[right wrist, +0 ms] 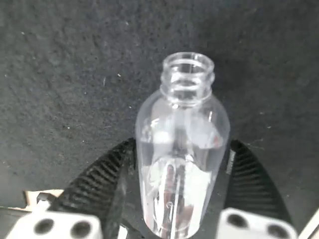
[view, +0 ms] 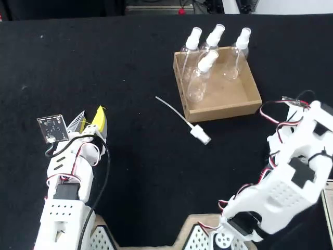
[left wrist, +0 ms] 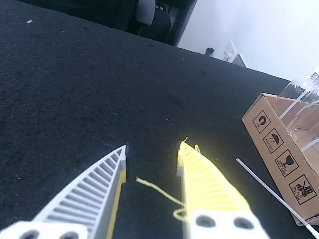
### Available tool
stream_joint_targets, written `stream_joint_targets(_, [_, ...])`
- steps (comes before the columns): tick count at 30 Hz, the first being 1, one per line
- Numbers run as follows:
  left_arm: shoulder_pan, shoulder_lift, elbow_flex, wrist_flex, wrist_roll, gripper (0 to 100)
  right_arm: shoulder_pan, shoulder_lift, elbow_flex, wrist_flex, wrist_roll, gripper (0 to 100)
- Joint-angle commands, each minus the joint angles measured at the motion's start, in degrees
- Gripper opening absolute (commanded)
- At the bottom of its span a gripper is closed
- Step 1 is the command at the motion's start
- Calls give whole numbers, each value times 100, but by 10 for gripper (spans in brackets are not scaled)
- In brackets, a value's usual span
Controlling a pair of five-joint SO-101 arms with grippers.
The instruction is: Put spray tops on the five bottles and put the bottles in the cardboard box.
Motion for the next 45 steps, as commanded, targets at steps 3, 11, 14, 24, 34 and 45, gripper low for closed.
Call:
stream_joint_targets(3, [-22, -26, 31, -141, -26, 170, 70, 136, -664, 264, 70, 97])
stream_joint_targets(11, [-22, -26, 31, -141, -26, 170, 35, 488, -708, 229, 88, 180])
stream_joint_targets(14, [-22, -26, 31, -141, -26, 170, 35, 418, -708, 229, 88, 267])
stream_joint_targets(24, [-22, -26, 22, -141, -26, 170, 35, 215, -673, 62, 88, 205])
stream_joint_targets(34, [-22, -26, 22, -141, -26, 170, 290, -198, -1305, 290, 88, 25])
stream_joint_targets(45, [-22, -26, 22, -141, -26, 170, 299, -2149, -233, -1363, -229, 47])
